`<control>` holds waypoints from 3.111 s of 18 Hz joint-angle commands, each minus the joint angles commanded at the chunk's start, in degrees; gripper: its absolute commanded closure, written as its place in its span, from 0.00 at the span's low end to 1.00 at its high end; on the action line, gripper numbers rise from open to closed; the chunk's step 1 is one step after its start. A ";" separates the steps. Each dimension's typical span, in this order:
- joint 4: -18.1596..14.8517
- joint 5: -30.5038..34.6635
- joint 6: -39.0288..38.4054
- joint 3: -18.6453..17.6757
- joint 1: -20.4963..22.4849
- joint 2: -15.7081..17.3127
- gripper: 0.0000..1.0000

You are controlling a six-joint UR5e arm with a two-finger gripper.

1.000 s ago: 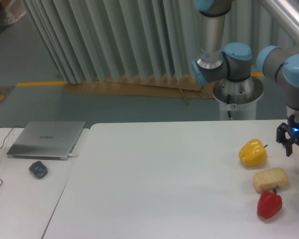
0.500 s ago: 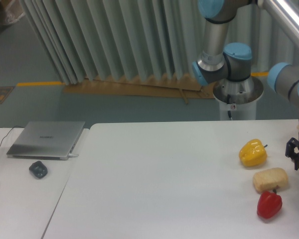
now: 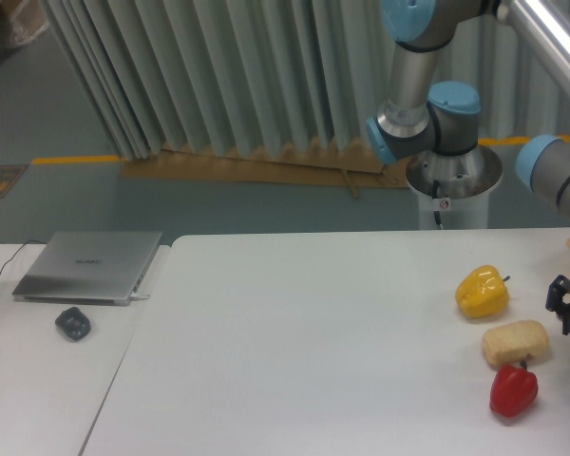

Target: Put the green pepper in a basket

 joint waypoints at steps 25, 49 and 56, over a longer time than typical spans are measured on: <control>0.26 -0.62 1.32 2.55 2.29 -4.40 0.00; 2.20 -0.71 3.43 2.29 2.65 -6.24 0.00; 2.29 -0.71 3.43 2.11 2.56 -6.68 0.02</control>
